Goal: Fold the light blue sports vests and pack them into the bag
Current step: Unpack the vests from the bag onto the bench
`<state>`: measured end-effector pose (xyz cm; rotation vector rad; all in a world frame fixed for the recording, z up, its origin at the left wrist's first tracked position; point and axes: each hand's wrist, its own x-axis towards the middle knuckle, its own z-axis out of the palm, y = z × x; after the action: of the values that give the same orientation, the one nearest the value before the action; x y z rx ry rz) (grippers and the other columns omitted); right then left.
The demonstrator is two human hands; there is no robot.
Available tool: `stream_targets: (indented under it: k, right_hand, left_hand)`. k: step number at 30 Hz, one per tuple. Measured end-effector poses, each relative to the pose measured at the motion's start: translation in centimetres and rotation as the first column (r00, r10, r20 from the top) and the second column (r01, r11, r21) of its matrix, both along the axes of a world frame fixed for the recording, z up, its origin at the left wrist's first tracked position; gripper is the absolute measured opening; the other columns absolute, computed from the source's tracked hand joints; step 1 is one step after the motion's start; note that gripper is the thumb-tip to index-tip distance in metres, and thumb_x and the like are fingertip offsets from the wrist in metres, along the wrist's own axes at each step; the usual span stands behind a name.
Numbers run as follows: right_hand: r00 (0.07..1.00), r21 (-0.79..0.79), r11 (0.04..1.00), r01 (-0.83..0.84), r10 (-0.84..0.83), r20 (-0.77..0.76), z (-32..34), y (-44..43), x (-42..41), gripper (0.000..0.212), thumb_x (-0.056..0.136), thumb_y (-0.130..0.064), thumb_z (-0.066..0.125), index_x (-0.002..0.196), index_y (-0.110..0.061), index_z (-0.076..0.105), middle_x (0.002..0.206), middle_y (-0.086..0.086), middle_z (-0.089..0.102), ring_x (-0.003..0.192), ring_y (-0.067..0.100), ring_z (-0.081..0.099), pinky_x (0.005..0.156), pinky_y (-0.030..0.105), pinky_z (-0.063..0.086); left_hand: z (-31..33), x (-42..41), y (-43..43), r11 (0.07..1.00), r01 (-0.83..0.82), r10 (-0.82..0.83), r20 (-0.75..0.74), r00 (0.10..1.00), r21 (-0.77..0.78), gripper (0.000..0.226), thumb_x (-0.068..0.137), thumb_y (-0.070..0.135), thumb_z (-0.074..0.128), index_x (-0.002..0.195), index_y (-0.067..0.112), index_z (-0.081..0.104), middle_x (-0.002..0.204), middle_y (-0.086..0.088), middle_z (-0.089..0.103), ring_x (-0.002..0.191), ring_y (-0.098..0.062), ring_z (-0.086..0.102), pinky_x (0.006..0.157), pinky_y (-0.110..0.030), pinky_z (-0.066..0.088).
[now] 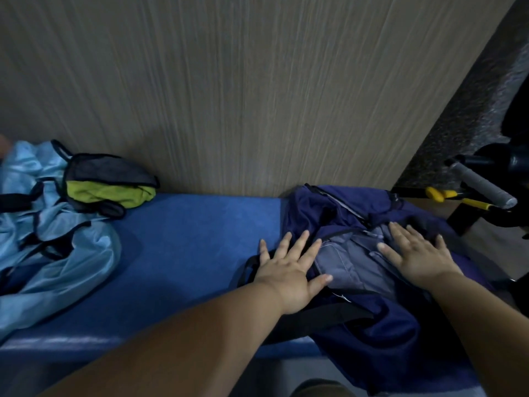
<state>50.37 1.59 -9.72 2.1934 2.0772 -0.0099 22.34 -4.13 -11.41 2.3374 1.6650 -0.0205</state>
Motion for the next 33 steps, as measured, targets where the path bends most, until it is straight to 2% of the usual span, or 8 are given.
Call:
stream_targets:
  k: [7,12,16,23,27,33]
  right_hand:
    - [0.997,-0.062,0.995,0.077,-0.078,-0.022,-0.3,0.8,-1.0,0.076,0.093,-0.071,0.017,0.157,-0.032,0.005,0.164,-0.015,0.001,0.151,0.011,0.000,0.120,0.053,0.000]
    - [0.982,-0.140,0.976,0.167,-0.178,-0.070,0.7,1.1,-2.4,0.078,0.093,-0.072,0.014,0.157,-0.031,0.001,0.164,-0.012,-0.005,0.152,0.015,-0.004,0.119,0.055,-0.002]
    - [0.976,-0.112,0.973,0.202,-0.210,-0.063,1.0,0.6,-3.7,0.084,0.091,-0.075,0.012,0.158,-0.026,-0.001,0.165,-0.009,-0.007,0.152,0.017,-0.006,0.120,0.055,-0.002]
    - [0.975,-0.096,0.972,0.215,-0.219,-0.042,1.4,-0.6,-5.1,0.086,0.091,-0.076,0.010,0.158,-0.024,-0.003,0.165,-0.006,-0.009,0.152,0.020,-0.008,0.120,0.054,-0.001]
    - [0.974,-0.100,0.972,0.215,-0.220,-0.048,1.3,-1.1,-5.5,0.085,0.091,-0.075,0.011,0.158,-0.024,-0.004,0.165,-0.005,-0.009,0.152,0.020,-0.007,0.120,0.053,-0.001]
    - [0.975,-0.113,0.973,0.202,-0.211,-0.076,1.4,-1.4,-5.4,0.084,0.092,-0.075,0.014,0.158,-0.025,-0.004,0.165,-0.005,-0.010,0.152,0.020,-0.008,0.121,0.053,-0.002]
  left_hand:
    - [0.4,0.1,1.3,0.999,0.003,-0.005,-0.046,0.999,-0.044,0.074,0.090,0.075,0.012,0.148,0.042,-0.019,0.157,0.016,-0.025,0.145,-0.019,-0.026,0.110,-0.063,-0.019]
    - [1.4,-0.1,1.5,0.998,0.024,-0.030,-0.095,0.995,-0.064,0.073,0.091,0.074,0.011,0.149,0.041,-0.018,0.159,0.012,-0.022,0.146,-0.020,-0.025,0.112,-0.056,-0.021]
    - [2.6,-0.9,0.8,0.998,0.059,-0.061,-0.095,0.994,-0.022,0.071,0.093,0.071,0.012,0.150,0.040,-0.016,0.160,0.009,-0.020,0.146,-0.019,-0.025,0.114,-0.053,-0.020]
    - [3.6,-2.7,-0.5,0.997,0.071,-0.069,-0.109,0.992,0.014,0.071,0.092,0.072,0.012,0.150,0.041,-0.015,0.159,0.010,-0.021,0.145,-0.019,-0.027,0.112,-0.055,-0.022]
    - [4.5,-1.7,-1.0,0.990,0.139,-0.137,-0.076,0.988,0.023,0.069,0.093,0.070,0.012,0.151,0.040,-0.012,0.160,0.012,-0.018,0.145,-0.016,-0.026,0.113,-0.055,-0.022]
    - [4.9,0.6,-0.9,0.972,0.231,-0.235,-0.115,0.965,-0.050,0.069,0.094,0.069,0.011,0.153,0.038,-0.007,0.161,0.012,-0.013,0.146,-0.014,-0.022,0.113,-0.054,-0.021]
